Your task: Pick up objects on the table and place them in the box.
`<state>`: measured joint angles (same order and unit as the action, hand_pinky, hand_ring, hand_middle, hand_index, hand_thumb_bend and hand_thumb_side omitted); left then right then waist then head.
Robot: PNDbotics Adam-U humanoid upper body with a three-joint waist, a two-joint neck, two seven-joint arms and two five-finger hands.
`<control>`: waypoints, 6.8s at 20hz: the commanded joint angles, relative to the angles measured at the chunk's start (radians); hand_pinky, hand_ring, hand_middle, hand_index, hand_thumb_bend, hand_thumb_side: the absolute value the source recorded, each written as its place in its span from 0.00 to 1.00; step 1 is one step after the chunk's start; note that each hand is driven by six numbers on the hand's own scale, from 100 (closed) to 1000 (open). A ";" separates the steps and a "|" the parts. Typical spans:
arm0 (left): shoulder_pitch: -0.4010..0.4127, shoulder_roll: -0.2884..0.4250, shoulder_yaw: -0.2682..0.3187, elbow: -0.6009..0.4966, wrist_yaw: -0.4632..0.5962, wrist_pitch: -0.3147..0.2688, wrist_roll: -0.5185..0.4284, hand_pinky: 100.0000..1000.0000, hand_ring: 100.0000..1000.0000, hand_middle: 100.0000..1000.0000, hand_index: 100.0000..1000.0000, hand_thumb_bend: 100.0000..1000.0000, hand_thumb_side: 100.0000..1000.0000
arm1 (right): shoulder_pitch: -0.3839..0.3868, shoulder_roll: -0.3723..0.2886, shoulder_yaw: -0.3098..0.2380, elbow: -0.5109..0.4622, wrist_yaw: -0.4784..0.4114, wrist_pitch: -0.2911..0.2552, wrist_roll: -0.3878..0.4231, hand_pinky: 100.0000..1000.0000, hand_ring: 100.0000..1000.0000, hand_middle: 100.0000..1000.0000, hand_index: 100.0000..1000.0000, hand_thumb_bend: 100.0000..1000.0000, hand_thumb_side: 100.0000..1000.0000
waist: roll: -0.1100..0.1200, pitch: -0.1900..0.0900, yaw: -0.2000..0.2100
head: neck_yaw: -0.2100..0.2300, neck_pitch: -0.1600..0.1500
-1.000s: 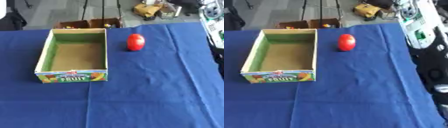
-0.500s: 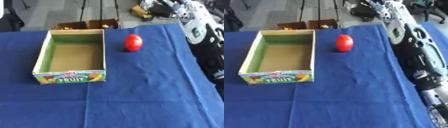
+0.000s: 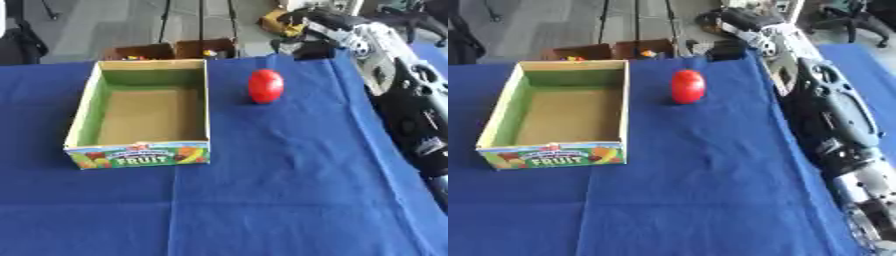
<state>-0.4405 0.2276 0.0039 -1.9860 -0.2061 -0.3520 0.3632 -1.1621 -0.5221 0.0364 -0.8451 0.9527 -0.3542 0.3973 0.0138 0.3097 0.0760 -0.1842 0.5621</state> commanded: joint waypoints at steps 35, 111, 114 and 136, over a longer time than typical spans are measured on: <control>-0.025 0.019 -0.013 -0.014 0.009 0.002 -0.019 0.69 0.89 0.74 0.79 0.00 1.00 | -0.106 0.008 -0.071 0.168 0.044 -0.025 0.230 0.85 0.94 0.92 1.00 0.45 0.43 | -0.023 0.034 0.038 | -0.041 -0.057; -0.024 0.014 -0.013 -0.014 0.014 0.022 -0.006 0.69 0.90 0.72 0.77 0.00 1.00 | -0.133 0.011 -0.069 0.166 -0.086 0.038 0.020 0.47 0.49 0.37 0.56 0.06 0.19 | -0.022 0.056 0.042 | -0.067 -0.071; -0.020 0.015 -0.013 -0.014 0.014 0.023 -0.007 0.69 0.90 0.72 0.77 0.00 1.00 | -0.143 0.008 -0.069 0.152 -0.088 0.036 0.015 0.47 0.49 0.37 0.56 0.05 0.20 | -0.022 0.047 0.036 | -0.060 -0.067; -0.015 0.008 -0.017 -0.014 0.025 0.025 -0.013 0.69 0.89 0.72 0.77 0.00 1.00 | -0.189 0.049 0.055 -0.093 -0.321 0.031 0.091 0.45 0.46 0.34 0.54 0.00 0.23 | -0.035 -0.003 0.032 | -0.018 -0.049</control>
<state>-0.4479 0.2274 -0.0132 -1.9860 -0.1844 -0.3259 0.3532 -1.3203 -0.4654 0.0883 -0.9057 0.6507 -0.3234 0.4836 -0.0234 0.3338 0.1076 -0.2052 0.5106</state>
